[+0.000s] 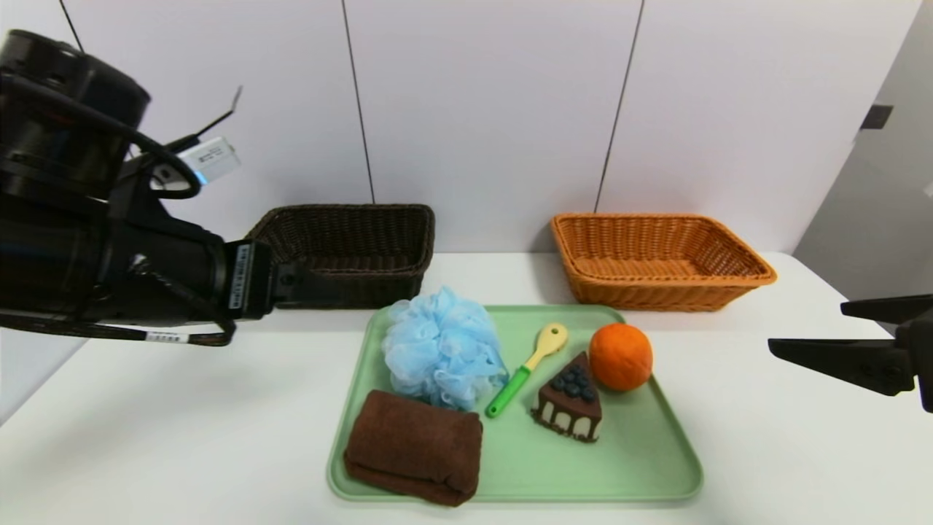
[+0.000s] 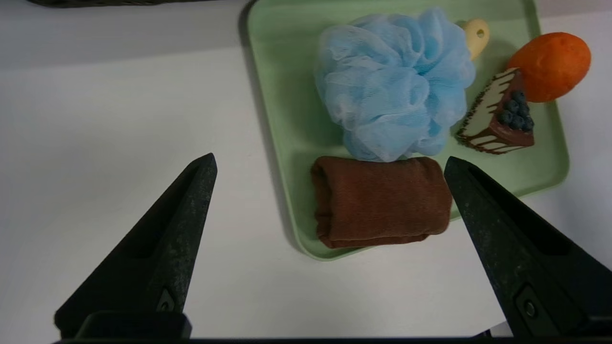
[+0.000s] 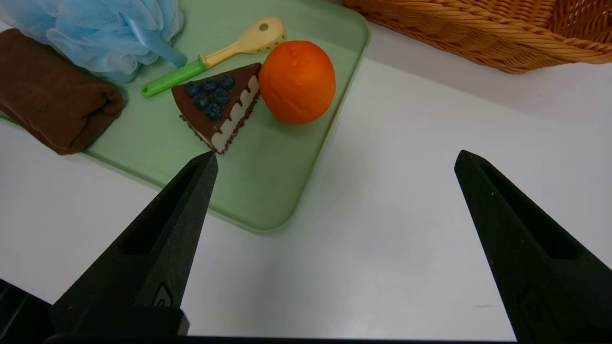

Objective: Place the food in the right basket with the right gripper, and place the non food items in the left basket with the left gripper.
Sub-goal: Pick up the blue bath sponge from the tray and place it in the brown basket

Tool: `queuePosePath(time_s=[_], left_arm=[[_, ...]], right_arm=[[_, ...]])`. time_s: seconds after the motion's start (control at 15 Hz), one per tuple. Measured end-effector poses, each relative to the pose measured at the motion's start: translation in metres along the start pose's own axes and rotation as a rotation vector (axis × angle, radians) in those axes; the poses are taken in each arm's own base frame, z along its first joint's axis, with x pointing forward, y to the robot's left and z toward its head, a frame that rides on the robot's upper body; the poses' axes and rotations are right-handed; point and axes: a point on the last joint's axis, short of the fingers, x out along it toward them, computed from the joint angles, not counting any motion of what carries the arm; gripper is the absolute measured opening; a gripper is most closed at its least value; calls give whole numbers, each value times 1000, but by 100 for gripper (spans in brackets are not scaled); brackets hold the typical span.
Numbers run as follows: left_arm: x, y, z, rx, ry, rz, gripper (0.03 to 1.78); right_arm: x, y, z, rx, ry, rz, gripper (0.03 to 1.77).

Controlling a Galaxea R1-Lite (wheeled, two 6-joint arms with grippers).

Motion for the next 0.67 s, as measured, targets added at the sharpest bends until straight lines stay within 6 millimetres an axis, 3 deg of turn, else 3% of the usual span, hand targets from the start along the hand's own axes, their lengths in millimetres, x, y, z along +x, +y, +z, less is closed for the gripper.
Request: queuePosePath(time_s=[0.33, 0.67], left_arm=[[58, -47, 1, -11, 98, 10, 169], [99, -79, -2, 23, 150, 63, 169]], right_arm=[[12, 0, 0, 8, 37, 8, 171], [16, -1, -1, 12, 55, 11, 171]])
